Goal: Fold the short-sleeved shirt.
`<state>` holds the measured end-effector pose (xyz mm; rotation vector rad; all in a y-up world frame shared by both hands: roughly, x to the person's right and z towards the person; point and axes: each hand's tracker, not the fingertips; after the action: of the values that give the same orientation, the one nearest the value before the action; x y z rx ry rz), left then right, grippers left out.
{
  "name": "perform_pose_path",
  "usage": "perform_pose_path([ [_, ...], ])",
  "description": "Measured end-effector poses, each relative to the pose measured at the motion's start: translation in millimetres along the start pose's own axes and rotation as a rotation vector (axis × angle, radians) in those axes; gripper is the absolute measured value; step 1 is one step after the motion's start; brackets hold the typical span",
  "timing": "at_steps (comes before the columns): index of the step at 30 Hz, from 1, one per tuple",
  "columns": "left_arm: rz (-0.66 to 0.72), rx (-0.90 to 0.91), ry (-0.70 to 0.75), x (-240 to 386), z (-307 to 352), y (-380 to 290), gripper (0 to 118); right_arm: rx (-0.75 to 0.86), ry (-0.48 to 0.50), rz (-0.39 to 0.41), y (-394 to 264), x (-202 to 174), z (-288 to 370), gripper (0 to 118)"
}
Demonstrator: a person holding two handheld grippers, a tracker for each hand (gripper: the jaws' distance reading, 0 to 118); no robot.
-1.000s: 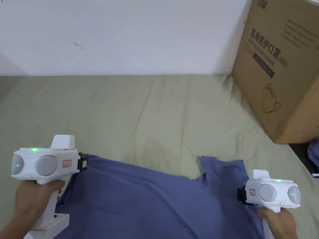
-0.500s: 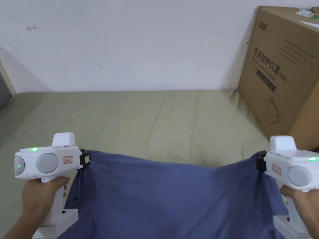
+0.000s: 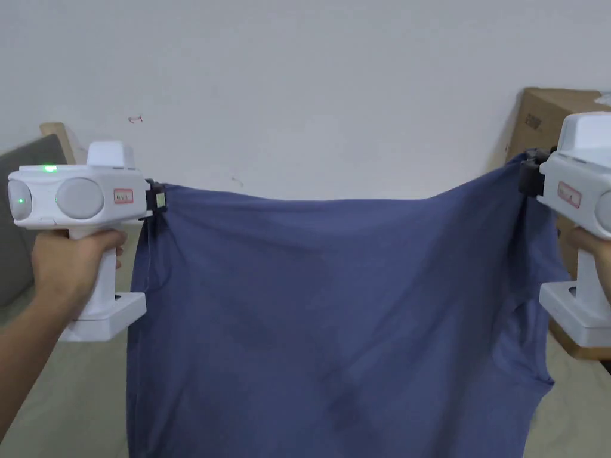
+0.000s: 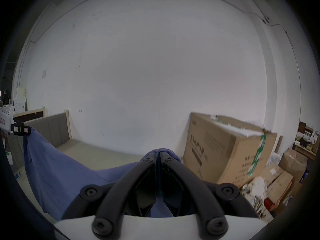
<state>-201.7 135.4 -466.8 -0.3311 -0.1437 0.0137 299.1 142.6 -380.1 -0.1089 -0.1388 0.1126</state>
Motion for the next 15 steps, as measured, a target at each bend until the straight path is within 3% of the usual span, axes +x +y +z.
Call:
perform_pose_path([
  [6,0.03,0.097,0.024,-14.5,8.5,67.6,2,0.119,0.002,-0.027,67.7,0.8,-2.7,1],
  [15,0.04,0.149,0.036,-22.0,-19.4,109.4,2,0.185,0.017,-0.016,106.6,11.2,-41.2,1],
])
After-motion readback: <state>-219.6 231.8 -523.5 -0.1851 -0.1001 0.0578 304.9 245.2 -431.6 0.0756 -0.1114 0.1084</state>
